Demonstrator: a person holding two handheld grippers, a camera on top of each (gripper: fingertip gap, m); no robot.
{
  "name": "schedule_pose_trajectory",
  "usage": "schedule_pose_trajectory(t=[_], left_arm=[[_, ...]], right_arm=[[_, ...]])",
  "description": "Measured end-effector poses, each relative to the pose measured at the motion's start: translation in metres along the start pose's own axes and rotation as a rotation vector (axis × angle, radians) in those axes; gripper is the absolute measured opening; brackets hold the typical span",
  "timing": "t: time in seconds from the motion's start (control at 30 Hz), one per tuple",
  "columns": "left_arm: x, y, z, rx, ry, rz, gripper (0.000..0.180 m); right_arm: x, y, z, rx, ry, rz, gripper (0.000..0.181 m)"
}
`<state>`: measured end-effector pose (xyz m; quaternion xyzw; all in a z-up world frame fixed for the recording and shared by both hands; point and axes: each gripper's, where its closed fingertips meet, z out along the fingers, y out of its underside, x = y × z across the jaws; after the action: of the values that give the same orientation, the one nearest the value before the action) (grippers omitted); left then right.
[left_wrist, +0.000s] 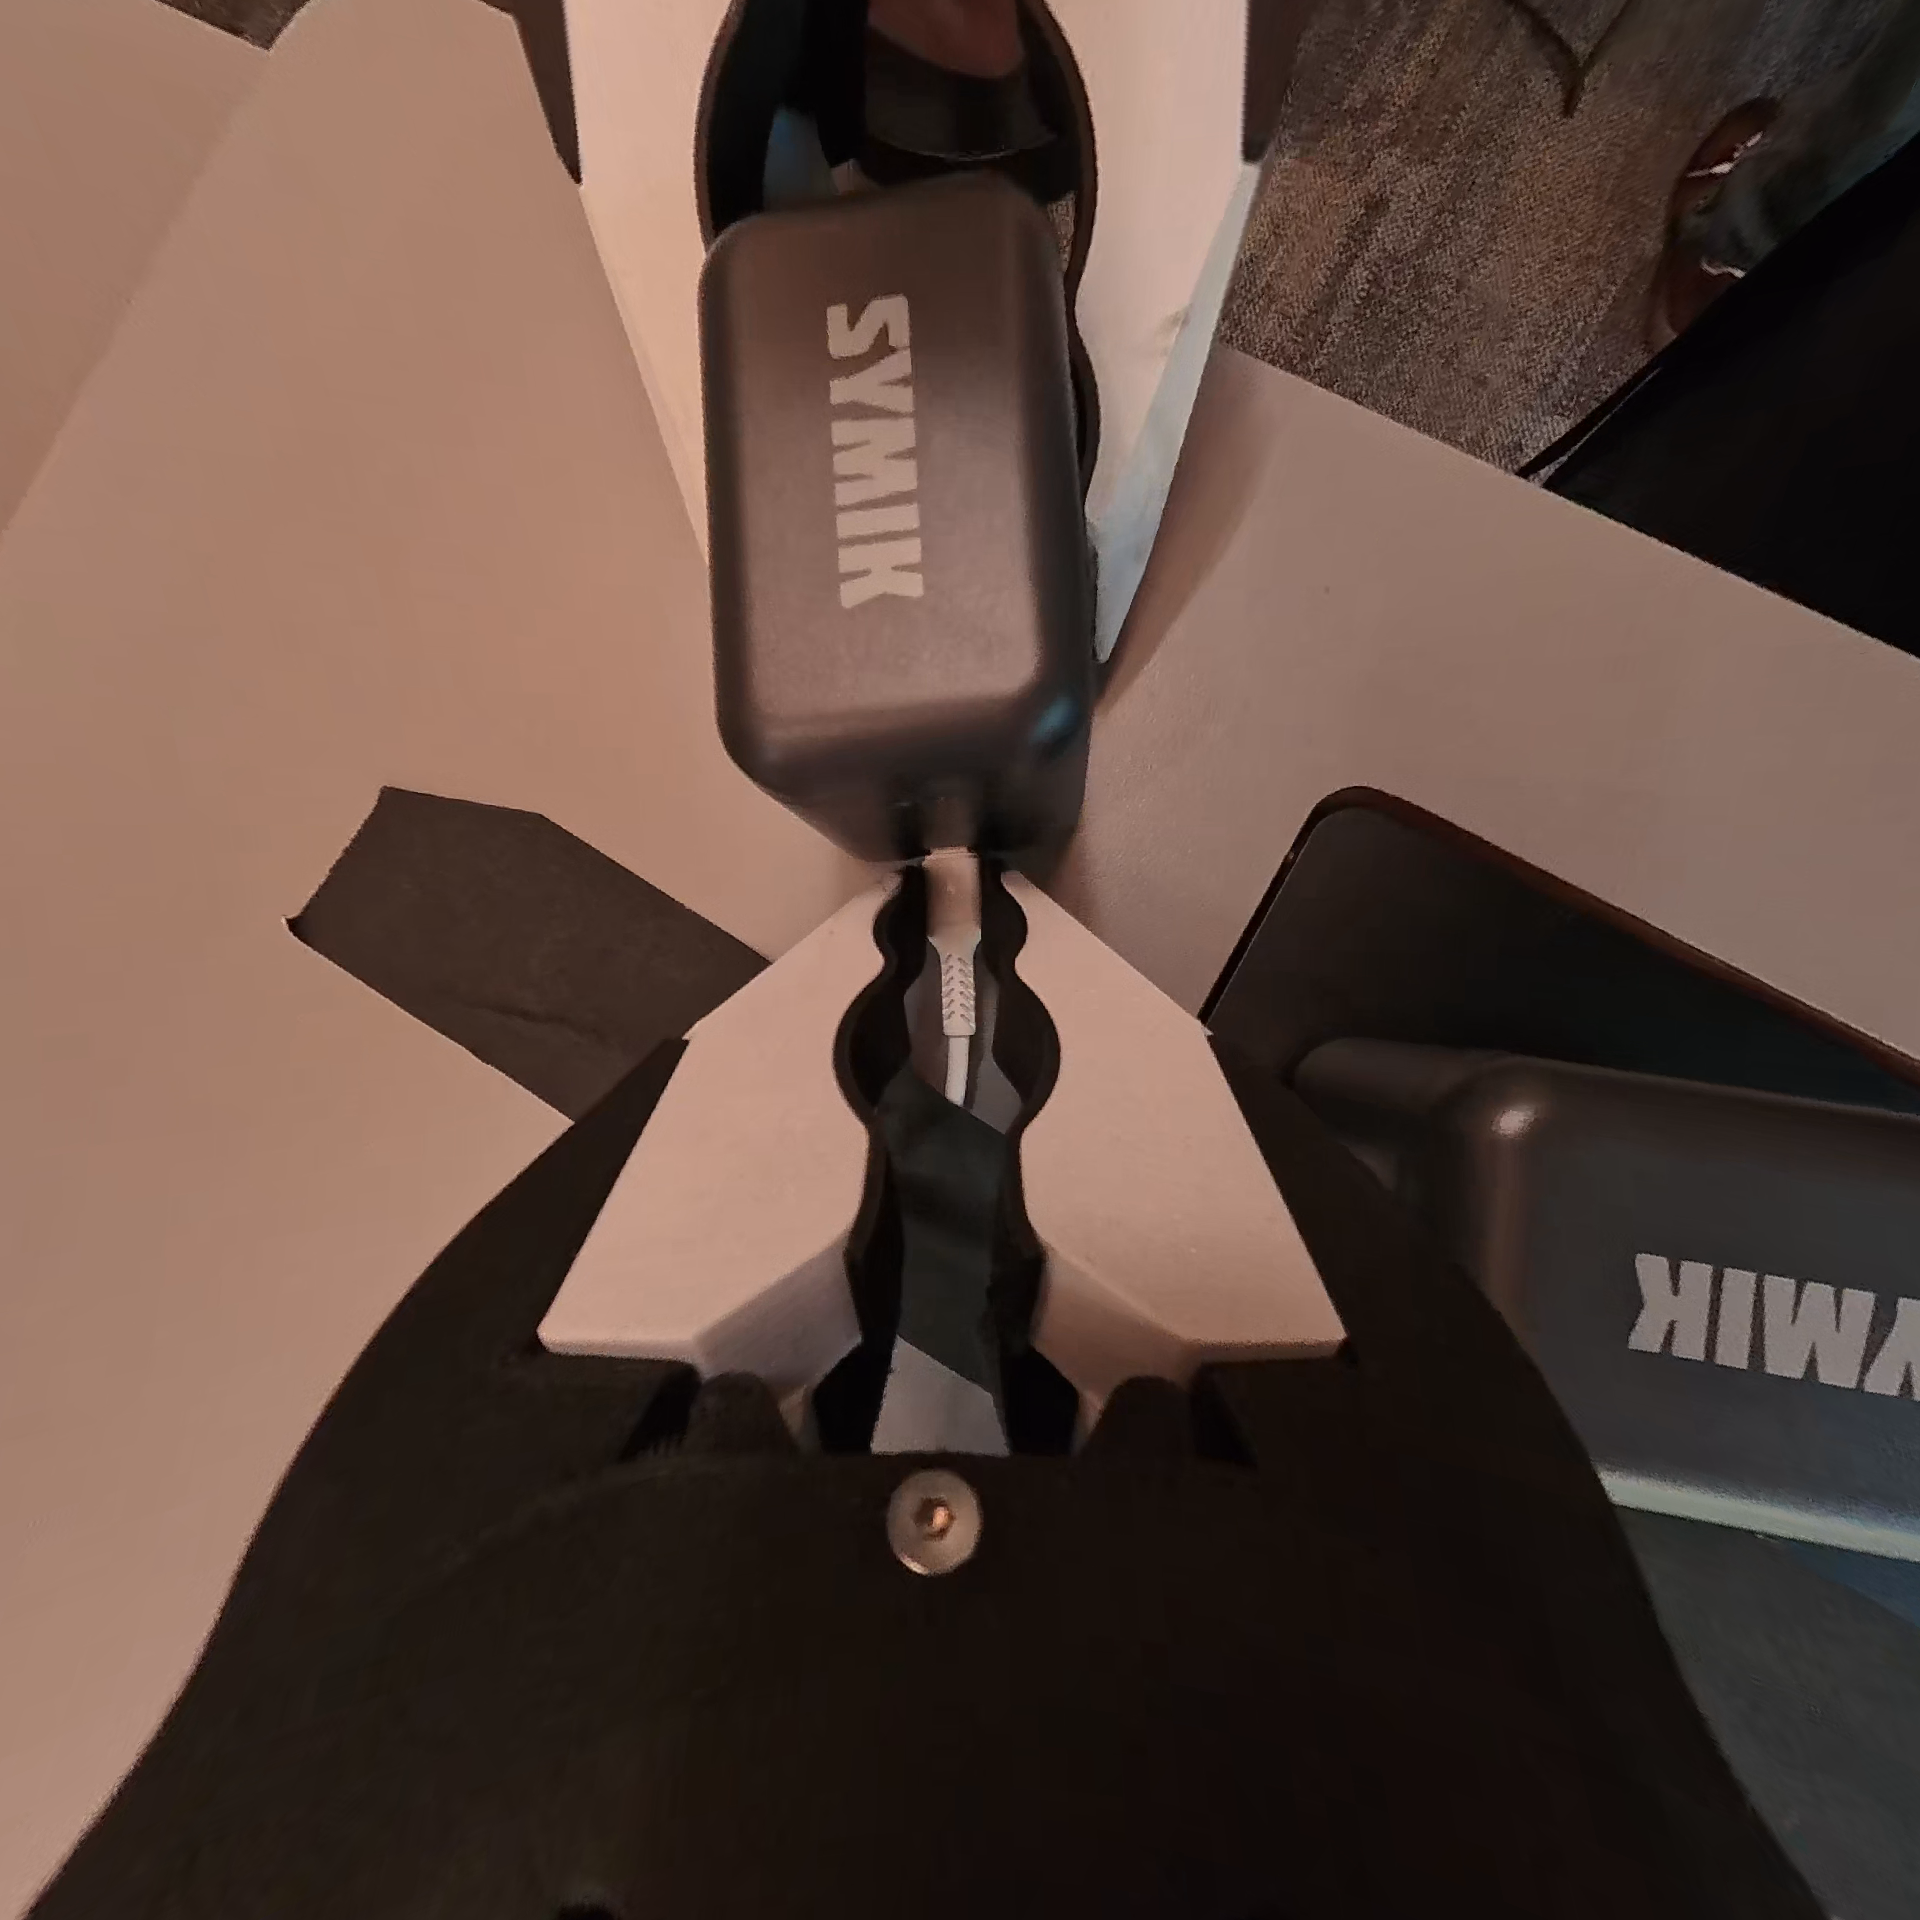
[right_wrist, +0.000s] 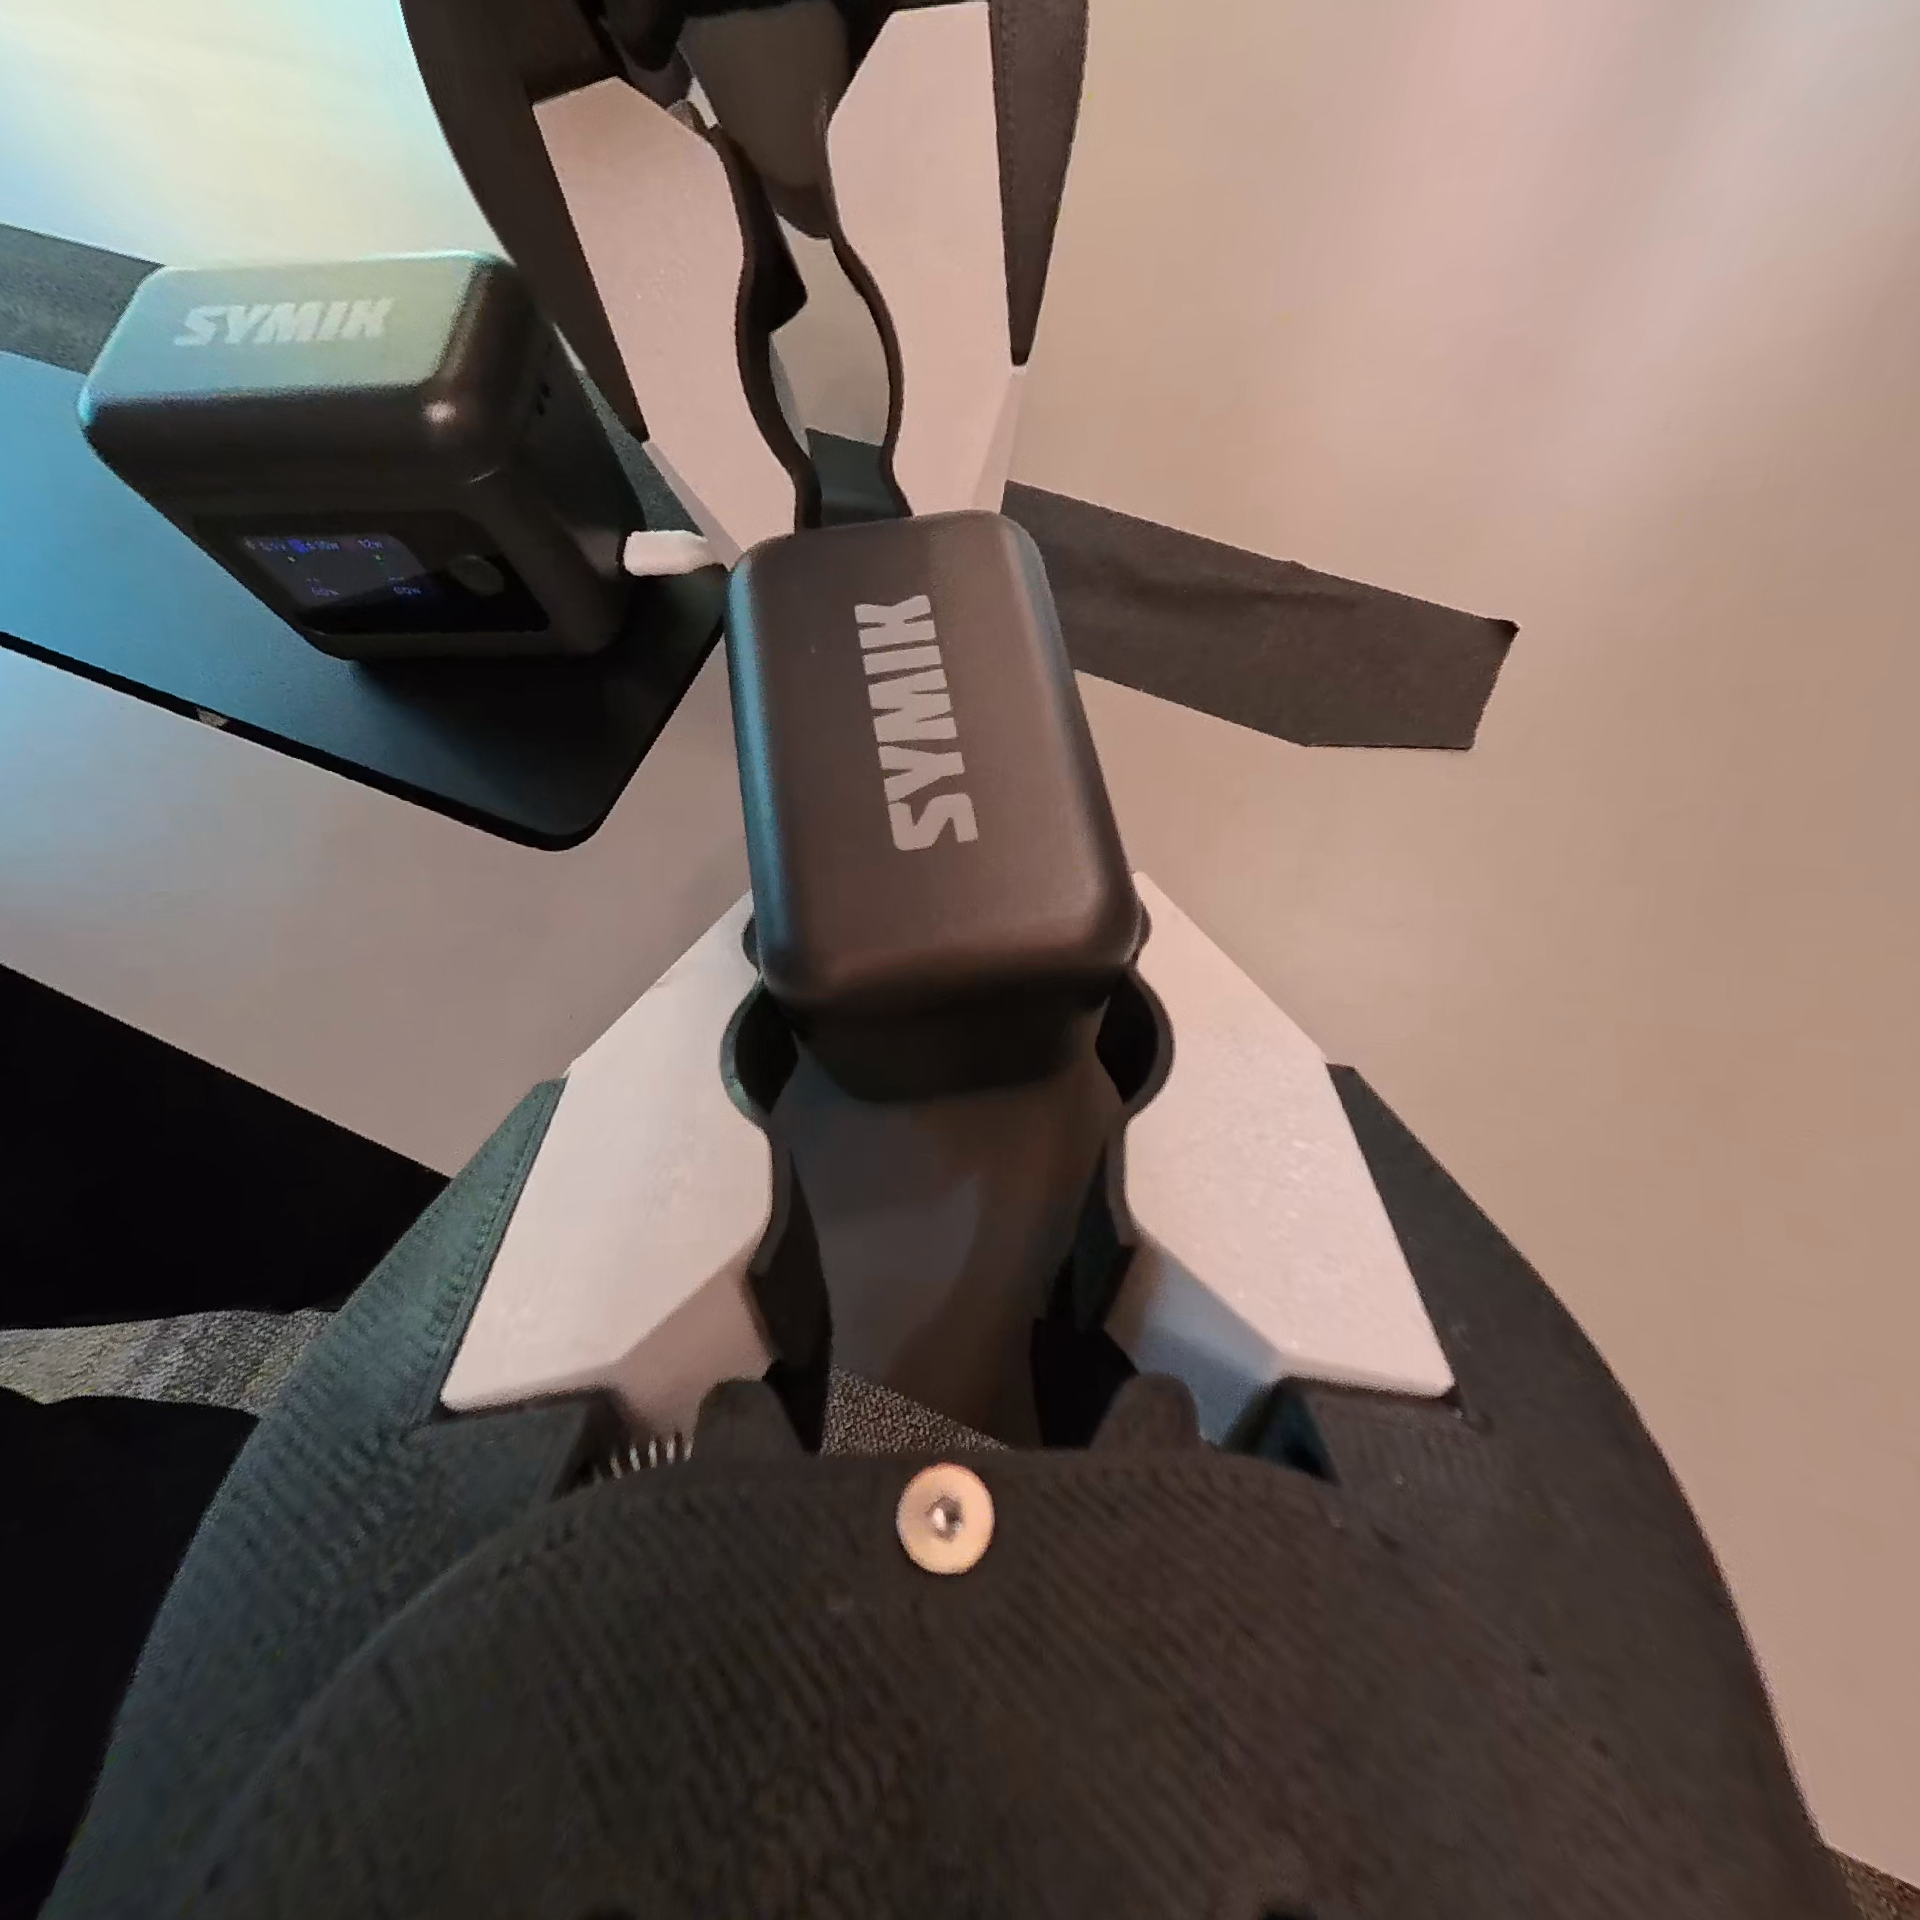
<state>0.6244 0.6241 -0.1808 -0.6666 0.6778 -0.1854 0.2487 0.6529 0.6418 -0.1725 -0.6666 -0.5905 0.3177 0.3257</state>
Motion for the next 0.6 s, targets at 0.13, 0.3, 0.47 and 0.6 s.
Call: schedule_pose_trajectory(t=[0.13,0.3,0.47,0.6], left_arm=[[0.000,0.000,0.000,0.007,-0.008,-0.007,0.011],[-0.002,0.000,0.000,0.007,-0.016,-0.009,0.011],[0.000,-0.001,0.000,0.018,0.026,-0.052,0.010],[0.000,-0.003,0.000,0.028,0.012,-0.025,0.010]], right_arm=[[-0.001,0.000,0.000,-0.003,0.000,0.002,0.059],[0.000,0.000,-0.001,-0.002,0.008,-0.010,0.059],[-0.007,-0.021,0.002,0.201,-0.061,0.044,0.076],[-0.008,-0.024,0.006,0.212,-0.084,-0.008,0.068]])
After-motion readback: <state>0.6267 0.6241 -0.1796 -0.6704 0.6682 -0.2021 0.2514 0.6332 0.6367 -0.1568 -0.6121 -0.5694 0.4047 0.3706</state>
